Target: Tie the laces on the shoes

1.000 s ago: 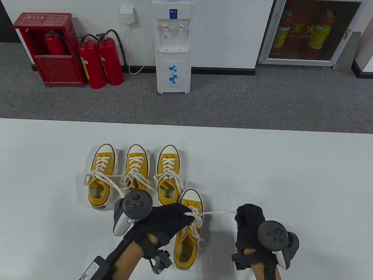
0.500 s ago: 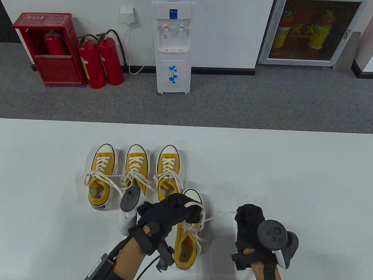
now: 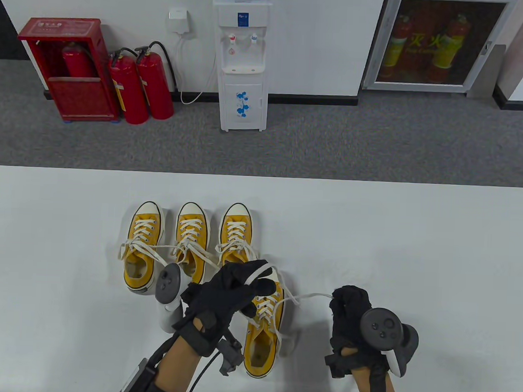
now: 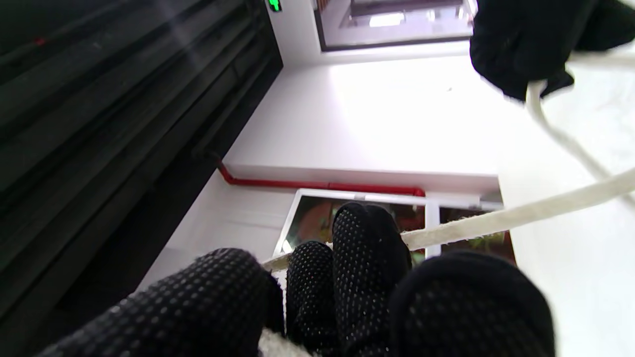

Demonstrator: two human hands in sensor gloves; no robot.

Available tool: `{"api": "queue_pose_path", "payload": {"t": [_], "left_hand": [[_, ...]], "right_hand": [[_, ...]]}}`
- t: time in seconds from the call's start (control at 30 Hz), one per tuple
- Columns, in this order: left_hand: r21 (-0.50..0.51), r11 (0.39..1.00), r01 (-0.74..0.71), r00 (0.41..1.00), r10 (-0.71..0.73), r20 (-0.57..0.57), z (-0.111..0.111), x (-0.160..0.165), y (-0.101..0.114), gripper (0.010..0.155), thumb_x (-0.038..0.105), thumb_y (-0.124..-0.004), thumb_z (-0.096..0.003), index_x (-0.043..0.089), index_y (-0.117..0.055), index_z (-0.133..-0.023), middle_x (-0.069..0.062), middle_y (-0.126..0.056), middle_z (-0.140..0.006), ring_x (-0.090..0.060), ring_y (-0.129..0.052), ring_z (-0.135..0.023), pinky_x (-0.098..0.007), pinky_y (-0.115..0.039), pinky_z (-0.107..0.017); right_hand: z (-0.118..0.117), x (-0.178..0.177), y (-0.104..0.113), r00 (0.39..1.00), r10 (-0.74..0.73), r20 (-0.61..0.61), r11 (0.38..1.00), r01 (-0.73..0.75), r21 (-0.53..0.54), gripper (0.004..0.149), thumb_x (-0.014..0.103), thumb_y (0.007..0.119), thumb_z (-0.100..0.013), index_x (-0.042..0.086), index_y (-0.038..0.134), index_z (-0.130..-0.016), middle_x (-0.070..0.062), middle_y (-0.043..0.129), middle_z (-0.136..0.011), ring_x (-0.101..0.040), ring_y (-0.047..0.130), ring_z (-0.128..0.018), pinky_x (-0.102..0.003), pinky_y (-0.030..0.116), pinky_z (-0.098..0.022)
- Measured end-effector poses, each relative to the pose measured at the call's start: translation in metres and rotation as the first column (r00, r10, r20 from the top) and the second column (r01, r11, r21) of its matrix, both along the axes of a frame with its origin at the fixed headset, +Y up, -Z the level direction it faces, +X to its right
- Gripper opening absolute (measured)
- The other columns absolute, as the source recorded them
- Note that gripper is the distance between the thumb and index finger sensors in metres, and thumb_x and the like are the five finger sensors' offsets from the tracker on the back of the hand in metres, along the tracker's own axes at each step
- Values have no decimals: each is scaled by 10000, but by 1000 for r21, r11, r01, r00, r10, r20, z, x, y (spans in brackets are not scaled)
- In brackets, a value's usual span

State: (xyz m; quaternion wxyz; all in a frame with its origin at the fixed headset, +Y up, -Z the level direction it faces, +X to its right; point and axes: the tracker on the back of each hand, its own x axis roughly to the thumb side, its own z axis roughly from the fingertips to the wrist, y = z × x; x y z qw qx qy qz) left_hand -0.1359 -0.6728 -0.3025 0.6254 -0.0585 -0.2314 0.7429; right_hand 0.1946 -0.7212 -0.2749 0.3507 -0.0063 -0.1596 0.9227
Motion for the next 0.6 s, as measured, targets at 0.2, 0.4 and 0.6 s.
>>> {"api": "queue_pose_path", "payload": {"t": [0.2, 0.4, 0.6], "left_hand": [[-1, 999, -36, 995, 35, -96, -2, -17, -5, 397, 366, -844, -467, 332, -740, -849, -41, -764, -1092, -293, -974, -888, -412, -888, -388], [-19, 999, -33, 990, 30, -140, -8, -27, -10, 399, 369, -832, -470, 325, -726, -852, -34, -760, -1087, -284, -963, -902, -399, -899, -386], [-25, 999, -42, 982, 37, -184, -11, -33, -15, 399, 367, -829, -468, 321, -721, -849, -29, -736, -1096, -291, -925, -938, -398, -894, -395]], "right_hand": [[1, 3, 1, 1000, -8, 25, 1000, 8, 2, 436, 380, 704, -420, 175, 730, -804, -75, 711, -895, -128, 957, -397, -424, 809, -395], [3, 5, 5, 999, -11, 46, 999, 10, 30, 434, 380, 704, -420, 176, 731, -802, -75, 713, -893, -128, 957, -397, -424, 810, -394], [3, 10, 3, 996, -17, 92, 1000, 15, 18, 434, 380, 704, -420, 174, 731, -802, -75, 713, -893, -127, 957, -397, -424, 809, -396]]}}
